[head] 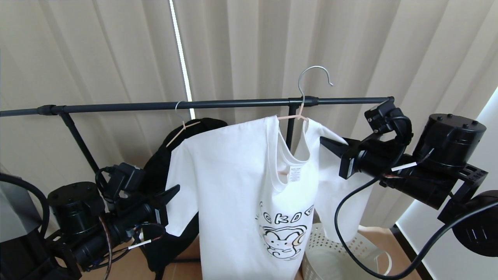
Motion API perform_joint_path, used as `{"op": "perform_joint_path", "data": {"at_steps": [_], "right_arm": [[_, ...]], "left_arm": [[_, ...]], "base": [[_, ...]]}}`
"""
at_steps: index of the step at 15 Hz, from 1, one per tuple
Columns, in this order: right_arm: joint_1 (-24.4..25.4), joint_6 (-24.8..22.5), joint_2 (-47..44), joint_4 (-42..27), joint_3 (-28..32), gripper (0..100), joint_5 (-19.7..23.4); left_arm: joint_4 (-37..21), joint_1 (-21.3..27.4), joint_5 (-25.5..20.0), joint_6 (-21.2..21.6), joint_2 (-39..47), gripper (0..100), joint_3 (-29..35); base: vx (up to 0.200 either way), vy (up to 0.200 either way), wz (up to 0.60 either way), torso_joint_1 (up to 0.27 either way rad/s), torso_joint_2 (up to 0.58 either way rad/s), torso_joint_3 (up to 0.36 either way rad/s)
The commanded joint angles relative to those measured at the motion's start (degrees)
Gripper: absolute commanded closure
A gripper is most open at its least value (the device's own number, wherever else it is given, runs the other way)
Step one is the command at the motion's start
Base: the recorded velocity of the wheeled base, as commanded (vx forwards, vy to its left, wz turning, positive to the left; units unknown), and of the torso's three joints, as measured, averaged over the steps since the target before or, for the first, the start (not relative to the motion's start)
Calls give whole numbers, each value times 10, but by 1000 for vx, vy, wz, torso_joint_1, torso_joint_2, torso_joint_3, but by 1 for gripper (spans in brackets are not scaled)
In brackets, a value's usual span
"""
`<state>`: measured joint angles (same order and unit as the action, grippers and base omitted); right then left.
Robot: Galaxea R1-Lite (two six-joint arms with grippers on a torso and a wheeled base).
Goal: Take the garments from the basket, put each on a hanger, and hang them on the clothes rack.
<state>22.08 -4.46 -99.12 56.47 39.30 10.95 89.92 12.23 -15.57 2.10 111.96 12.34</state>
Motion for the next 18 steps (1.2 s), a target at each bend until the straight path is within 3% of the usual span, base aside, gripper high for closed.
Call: {"op": "perform_joint_path", "data": {"at_steps": [1,18], "right_arm": [[-8,0,1,0,4,100,0],[-33,1,-3,-2,14,100,4]], "left_arm": [[1,0,0,0,7,100,-1],[1,0,-2,-3,7,100,-5]], "base": [[0,0,0,0,0,0],[0,0,0,0,0,0]]}}
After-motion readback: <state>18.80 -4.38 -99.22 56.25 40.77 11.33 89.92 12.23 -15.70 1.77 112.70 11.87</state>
